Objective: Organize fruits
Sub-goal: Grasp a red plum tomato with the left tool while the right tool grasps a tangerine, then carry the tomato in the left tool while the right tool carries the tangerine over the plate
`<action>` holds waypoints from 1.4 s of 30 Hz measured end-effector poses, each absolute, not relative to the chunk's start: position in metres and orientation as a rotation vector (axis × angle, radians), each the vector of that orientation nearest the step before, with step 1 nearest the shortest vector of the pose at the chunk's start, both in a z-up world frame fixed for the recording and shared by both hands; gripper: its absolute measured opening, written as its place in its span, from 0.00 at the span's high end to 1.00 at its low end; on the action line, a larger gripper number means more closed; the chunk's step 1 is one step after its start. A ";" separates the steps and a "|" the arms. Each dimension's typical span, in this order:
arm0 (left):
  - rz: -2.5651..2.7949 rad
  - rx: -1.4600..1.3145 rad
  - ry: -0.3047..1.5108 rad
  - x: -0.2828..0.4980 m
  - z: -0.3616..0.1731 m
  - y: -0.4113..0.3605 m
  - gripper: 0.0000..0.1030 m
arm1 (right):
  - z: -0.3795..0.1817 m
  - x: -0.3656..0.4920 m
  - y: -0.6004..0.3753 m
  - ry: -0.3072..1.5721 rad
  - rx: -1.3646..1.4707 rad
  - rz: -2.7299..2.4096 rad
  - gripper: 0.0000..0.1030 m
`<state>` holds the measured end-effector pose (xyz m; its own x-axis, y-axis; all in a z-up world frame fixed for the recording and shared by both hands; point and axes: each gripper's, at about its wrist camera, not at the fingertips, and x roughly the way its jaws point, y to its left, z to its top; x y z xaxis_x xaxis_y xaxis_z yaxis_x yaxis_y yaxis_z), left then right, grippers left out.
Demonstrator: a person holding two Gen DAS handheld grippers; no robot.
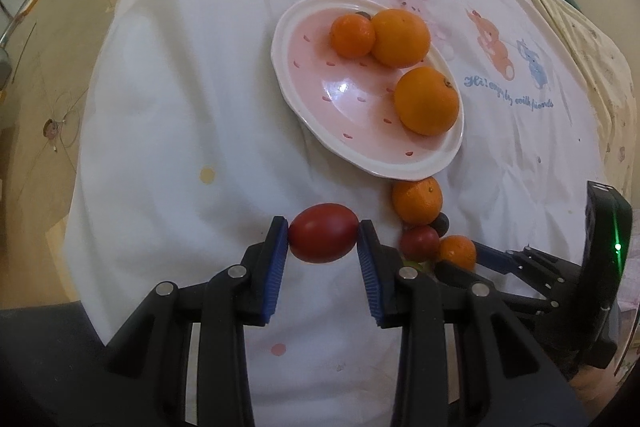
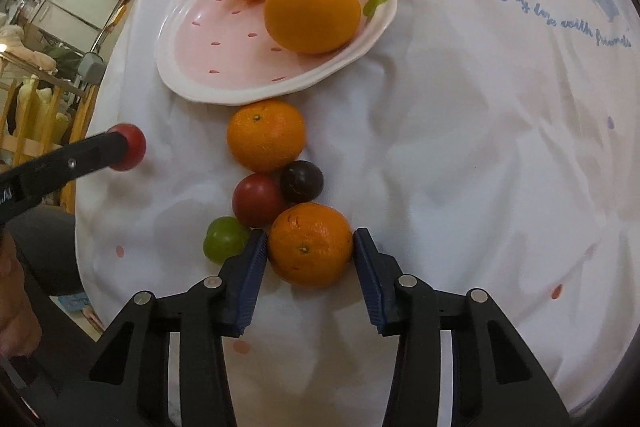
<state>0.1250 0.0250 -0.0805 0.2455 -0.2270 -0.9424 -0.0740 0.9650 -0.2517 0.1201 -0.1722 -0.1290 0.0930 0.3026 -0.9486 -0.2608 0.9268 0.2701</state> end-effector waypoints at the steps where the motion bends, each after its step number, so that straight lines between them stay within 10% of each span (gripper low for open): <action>1: -0.108 -0.267 1.322 0.125 -0.080 0.025 0.70 | -0.127 0.120 -0.175 1.420 0.054 0.425 0.56; 42: -0.040 -0.254 1.228 0.234 -0.036 0.053 0.70 | -0.029 0.248 -0.201 1.141 0.238 0.436 0.56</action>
<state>0.2343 0.0531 -0.0358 0.3391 -0.1669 -0.9258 -0.1065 0.9710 -0.2140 0.2481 -0.2009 -0.0293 0.3453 0.4513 -0.8228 -0.2130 0.8916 0.3997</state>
